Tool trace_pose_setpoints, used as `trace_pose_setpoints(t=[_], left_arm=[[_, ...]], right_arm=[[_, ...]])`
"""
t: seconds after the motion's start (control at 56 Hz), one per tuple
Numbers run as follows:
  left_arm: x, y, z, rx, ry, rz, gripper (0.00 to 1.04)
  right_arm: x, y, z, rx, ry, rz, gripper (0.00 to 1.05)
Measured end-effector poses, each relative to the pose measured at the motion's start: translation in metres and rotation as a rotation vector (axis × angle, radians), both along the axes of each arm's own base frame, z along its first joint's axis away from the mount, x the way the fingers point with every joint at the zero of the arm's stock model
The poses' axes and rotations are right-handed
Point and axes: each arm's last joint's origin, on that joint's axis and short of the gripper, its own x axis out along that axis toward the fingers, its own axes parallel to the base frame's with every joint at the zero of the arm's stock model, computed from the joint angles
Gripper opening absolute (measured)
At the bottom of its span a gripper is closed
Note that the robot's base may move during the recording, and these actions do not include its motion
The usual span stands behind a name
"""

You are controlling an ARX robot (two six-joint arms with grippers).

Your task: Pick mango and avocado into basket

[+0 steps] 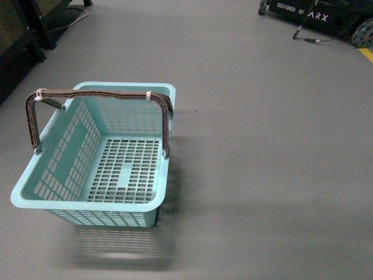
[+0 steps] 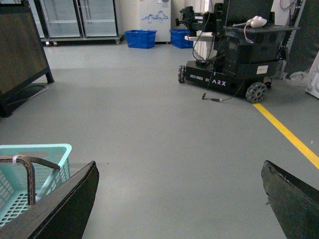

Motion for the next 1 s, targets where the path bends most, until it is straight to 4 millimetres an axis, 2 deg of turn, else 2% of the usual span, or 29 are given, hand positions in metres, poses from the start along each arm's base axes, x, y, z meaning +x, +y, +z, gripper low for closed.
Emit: trace_pose_setpoints(t=[0.999], left_arm=[[0.0,0.0,0.0,0.0,0.0,0.0,0.97]], right_arm=[[0.0,0.0,0.0,0.0,0.0,0.0,0.97]])
